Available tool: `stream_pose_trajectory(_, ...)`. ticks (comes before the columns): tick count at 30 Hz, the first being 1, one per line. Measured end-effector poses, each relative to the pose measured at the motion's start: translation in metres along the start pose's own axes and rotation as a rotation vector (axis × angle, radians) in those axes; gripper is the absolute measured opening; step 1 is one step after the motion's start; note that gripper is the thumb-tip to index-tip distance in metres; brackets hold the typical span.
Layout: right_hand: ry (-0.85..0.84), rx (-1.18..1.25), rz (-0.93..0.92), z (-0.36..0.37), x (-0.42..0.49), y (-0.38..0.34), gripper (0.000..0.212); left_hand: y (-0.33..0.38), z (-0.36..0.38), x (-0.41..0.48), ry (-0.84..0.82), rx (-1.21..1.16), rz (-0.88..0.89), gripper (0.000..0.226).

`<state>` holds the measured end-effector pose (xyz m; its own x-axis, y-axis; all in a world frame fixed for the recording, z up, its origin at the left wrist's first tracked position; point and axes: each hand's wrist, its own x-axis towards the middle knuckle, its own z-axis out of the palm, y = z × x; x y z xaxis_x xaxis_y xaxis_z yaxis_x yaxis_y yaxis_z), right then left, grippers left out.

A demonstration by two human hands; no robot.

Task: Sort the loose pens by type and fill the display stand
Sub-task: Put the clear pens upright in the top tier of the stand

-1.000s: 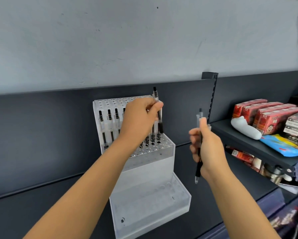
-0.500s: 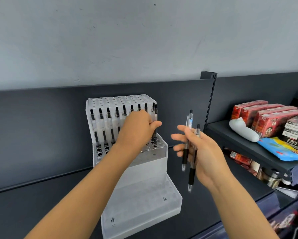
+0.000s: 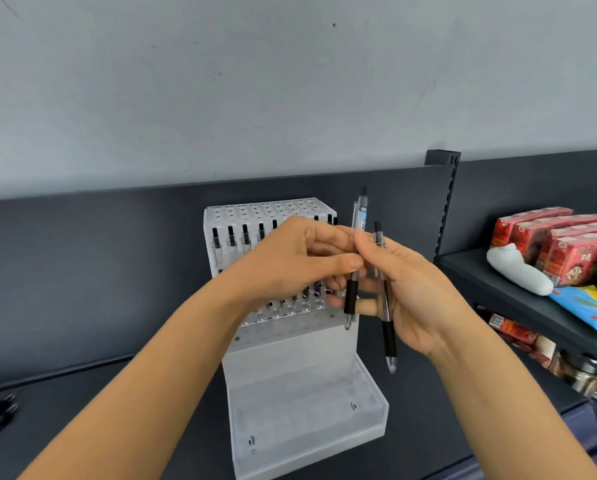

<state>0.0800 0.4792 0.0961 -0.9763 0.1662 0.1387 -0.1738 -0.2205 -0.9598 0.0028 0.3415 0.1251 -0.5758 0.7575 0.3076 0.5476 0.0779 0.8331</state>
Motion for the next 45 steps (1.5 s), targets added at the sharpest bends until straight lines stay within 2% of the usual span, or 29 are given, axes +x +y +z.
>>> stream_pose_trajectory(1,0.053,-0.058,-0.012,-0.001,0.001,0.001,0.032,-0.002,-0.001,0.001,0.057,-0.005,0.002,0.014)
stream_pose_trajectory(4,0.292,-0.157,-0.045,-0.008,0.002,0.007,0.031,-0.017,-0.003,0.009,0.433,0.078,0.011,0.011)
stream_pose_trajectory(6,0.342,-0.192,-0.046,-0.01,0.0,0.013,0.034,-0.031,-0.002,0.014,0.535,0.131,-0.006,0.016)
stream_pose_trajectory(10,0.413,-0.155,-0.023,-0.013,0.0,0.02,0.049,-0.053,0.004,0.02,0.484,0.306,-0.057,0.011)
stream_pose_trajectory(13,0.345,0.01,-0.001,-0.015,0.0,0.019,0.061,-0.06,0.007,0.023,0.473,0.287,-0.079,0.012)
stream_pose_trajectory(16,0.338,0.089,-0.008,-0.017,0.001,0.019,0.055,-0.059,0.005,0.022,0.483,0.262,-0.047,0.009)
stream_pose_trajectory(21,0.429,0.081,-0.052,-0.011,0.001,0.026,0.04,-0.057,0.006,0.028,0.496,0.152,0.009,0.006)
stream_pose_trajectory(25,0.494,0.026,-0.11,-0.005,0.001,0.03,0.029,-0.07,0.015,0.031,0.414,0.238,-0.048,0.012)
stream_pose_trajectory(31,0.514,-0.222,-0.193,0.001,0.0,0.025,0.016,-0.073,0.017,0.032,0.351,0.45,-0.065,0.022)
stream_pose_trajectory(33,0.537,-0.233,-0.209,0.003,0.0,0.022,0.012,-0.071,0.014,0.032,0.33,0.47,-0.079,0.022)
stream_pose_trajectory(39,0.587,-0.211,-0.26,0.012,0.0,0.014,0.018,-0.069,0.013,0.03,0.295,0.503,-0.129,0.027)
stream_pose_trajectory(42,0.597,-0.221,-0.287,0.016,0.001,0.012,0.018,-0.062,0.006,0.024,0.257,0.612,-0.128,0.029)
stream_pose_trajectory(45,0.579,-0.223,-0.302,0.02,0.004,0.009,0.022,-0.048,0.0,0.012,0.262,0.508,0.013,0.01)
